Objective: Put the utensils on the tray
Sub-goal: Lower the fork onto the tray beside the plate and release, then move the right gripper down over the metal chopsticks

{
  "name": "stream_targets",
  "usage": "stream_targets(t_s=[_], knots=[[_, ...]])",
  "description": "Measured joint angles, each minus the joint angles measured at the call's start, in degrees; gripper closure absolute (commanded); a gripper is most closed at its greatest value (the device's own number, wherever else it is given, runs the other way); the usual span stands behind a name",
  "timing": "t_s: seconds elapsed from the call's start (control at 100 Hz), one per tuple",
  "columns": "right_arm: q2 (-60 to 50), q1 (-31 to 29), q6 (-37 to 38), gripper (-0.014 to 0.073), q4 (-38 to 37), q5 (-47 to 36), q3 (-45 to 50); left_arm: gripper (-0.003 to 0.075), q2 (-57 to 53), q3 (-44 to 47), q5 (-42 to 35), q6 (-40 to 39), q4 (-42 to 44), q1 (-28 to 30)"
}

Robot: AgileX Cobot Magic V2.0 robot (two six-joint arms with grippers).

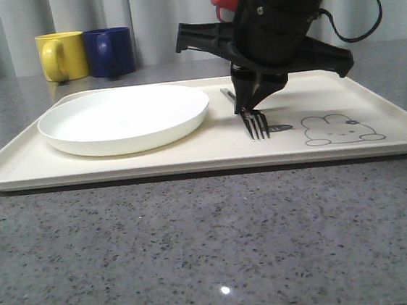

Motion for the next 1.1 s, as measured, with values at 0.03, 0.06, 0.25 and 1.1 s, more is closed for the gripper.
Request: stream_targets(t_s=[0.03,0.06,0.25,1.1], knots=[[0.0,0.0,0.0,0.0483,-0.1,0.0,0.0,0.0738,0.0,0.0,0.0,0.0,0.0,0.0],[0.0,0.0,0.0,0.0448,-0.1,0.0,0.0,0.0738,0.0,0.0,0.0,0.0,0.0,0.0],[0.0,0.0,0.0,0.0244,-0.1,0.4,0.0,0.0738,0.0,0.0,0.0,0.0,0.0,0.0],[-16.4,-21.0,-22.1,0.0230,-1.3,18.1,1.1,0.0738,0.0,0.0,0.0,0.0,0.0,0.0]])
